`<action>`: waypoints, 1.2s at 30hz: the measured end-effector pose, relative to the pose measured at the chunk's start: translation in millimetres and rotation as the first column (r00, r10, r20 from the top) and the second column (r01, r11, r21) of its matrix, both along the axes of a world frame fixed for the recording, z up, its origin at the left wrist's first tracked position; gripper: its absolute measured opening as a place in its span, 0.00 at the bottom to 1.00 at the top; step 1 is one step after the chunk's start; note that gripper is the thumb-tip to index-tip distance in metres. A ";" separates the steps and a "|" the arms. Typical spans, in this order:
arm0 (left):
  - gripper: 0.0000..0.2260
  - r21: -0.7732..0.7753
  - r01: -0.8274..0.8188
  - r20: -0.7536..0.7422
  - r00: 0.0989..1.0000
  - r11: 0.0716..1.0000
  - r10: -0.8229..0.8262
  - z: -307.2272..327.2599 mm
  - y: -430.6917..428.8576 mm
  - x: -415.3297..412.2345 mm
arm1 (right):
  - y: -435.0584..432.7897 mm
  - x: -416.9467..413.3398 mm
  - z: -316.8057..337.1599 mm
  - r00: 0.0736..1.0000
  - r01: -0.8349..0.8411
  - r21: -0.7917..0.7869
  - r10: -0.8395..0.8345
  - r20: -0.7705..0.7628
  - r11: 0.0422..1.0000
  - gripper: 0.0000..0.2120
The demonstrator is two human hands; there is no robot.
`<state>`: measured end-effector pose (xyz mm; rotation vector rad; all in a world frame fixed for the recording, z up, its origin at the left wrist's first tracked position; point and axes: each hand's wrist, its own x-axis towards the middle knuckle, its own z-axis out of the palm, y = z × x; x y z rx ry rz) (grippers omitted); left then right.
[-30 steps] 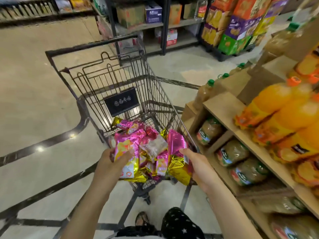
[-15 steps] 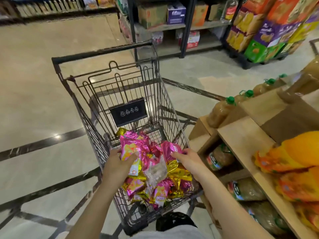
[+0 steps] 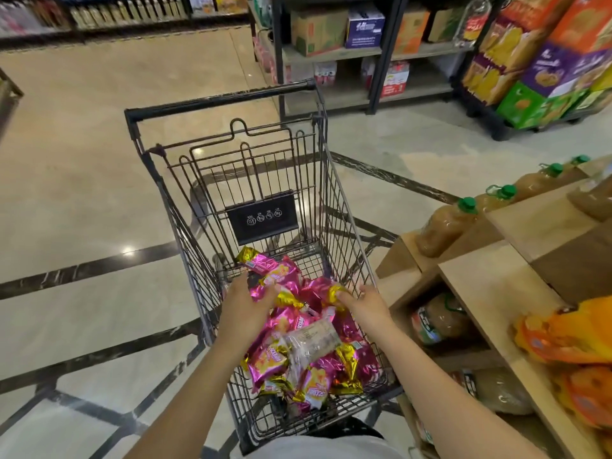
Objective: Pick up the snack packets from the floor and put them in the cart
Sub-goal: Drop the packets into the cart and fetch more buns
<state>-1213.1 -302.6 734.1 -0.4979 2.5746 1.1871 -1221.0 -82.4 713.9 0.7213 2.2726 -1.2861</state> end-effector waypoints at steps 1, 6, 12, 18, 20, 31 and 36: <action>0.38 -0.041 0.052 -0.003 0.999 0.998 -0.052 -4.1 -0.6 6.6 | -0.8 7.8 -1.0 1.000 -0.030 0.022 0.030 0.007 0.999 0.31; 0.38 -0.378 0.354 0.089 0.934 0.855 -0.347 -18.4 -1.1 36.5 | -0.4 49.8 -14.4 0.944 -0.322 0.389 0.323 0.063 0.863 0.35; 0.33 -0.506 0.596 0.215 0.787 0.623 -0.578 -24.9 -0.2 73.1 | -11.9 107.4 -14.1 0.856 -0.468 0.660 0.487 0.174 0.588 0.36; 0.35 -0.488 0.707 0.272 0.681 0.512 -0.680 -36.0 -11.0 124.2 | -28.6 188.2 -14.9 0.917 -0.396 0.618 0.326 0.229 0.679 0.33; 0.35 -0.475 0.748 0.284 0.629 0.463 -0.724 -40.5 -15.6 142.0 | -34.7 216.5 -17.5 0.936 -0.352 0.606 0.255 0.243 0.713 0.34; 0.35 -0.484 0.852 0.316 0.381 0.197 -0.869 -46.8 -16.5 232.2 | -56.6 369.7 -28.0 0.950 -0.149 0.614 -0.059 0.306 0.775 0.36; 0.37 -0.471 0.880 0.349 0.239 0.051 -0.906 -45.5 -6.3 279.5 | -69.3 446.0 -31.0 0.930 0.012 0.596 -0.228 0.289 0.803 0.32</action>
